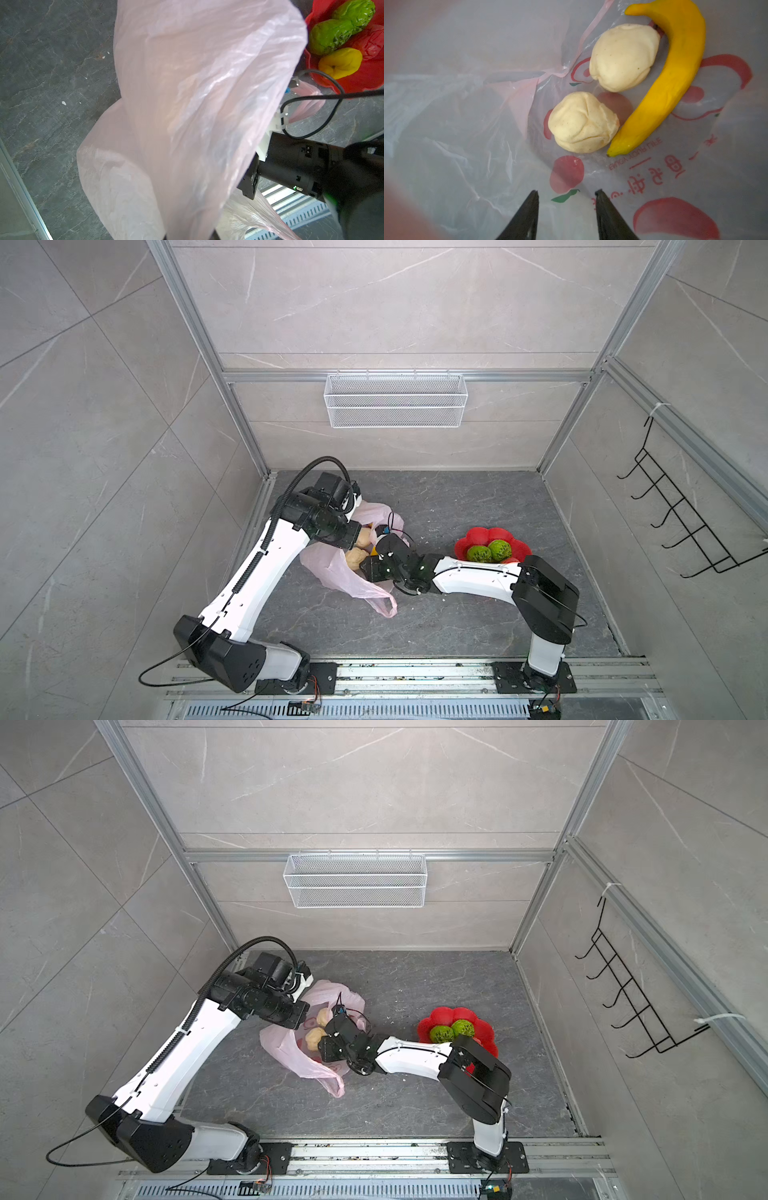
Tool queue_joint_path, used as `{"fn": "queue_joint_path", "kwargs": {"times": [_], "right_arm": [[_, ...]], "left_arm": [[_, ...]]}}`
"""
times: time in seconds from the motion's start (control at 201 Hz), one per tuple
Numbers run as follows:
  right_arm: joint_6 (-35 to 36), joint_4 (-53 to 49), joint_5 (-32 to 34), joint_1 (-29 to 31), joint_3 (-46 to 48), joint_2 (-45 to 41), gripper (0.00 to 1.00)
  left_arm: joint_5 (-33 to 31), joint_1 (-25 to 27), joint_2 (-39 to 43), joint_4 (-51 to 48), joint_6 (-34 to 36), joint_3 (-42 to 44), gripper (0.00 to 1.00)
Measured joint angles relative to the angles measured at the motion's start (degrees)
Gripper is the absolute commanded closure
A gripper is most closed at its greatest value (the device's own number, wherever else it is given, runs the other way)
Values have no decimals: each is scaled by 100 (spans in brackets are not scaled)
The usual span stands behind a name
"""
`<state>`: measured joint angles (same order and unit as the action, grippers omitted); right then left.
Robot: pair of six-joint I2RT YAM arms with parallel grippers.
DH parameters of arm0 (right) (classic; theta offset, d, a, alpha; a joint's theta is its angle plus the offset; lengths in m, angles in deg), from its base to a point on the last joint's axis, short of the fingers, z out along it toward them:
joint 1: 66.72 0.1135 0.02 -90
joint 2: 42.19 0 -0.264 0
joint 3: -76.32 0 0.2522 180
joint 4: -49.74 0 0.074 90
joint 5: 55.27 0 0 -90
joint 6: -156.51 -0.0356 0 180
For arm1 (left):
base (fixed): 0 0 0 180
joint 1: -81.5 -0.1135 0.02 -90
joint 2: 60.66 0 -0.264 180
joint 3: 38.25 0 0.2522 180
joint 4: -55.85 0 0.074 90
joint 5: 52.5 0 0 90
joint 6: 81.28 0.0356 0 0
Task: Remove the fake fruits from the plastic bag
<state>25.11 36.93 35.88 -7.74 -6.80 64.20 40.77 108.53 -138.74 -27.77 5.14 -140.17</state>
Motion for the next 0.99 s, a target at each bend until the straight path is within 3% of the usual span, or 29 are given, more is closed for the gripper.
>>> {"fn": "queue_joint_path", "kwargs": {"times": [0.244,0.438,0.991], "right_arm": [[164,-474,354,164,-114,-39,43],[164,-649,566,153,-835,195,36],[-407,-1753,667,153,-2173,1193,19]], "left_arm": [[282,0,463,-39,-122,579,96],[492,0,721,114,-334,1143,96],[291,0,1534,1012,-997,1985,98]]}}
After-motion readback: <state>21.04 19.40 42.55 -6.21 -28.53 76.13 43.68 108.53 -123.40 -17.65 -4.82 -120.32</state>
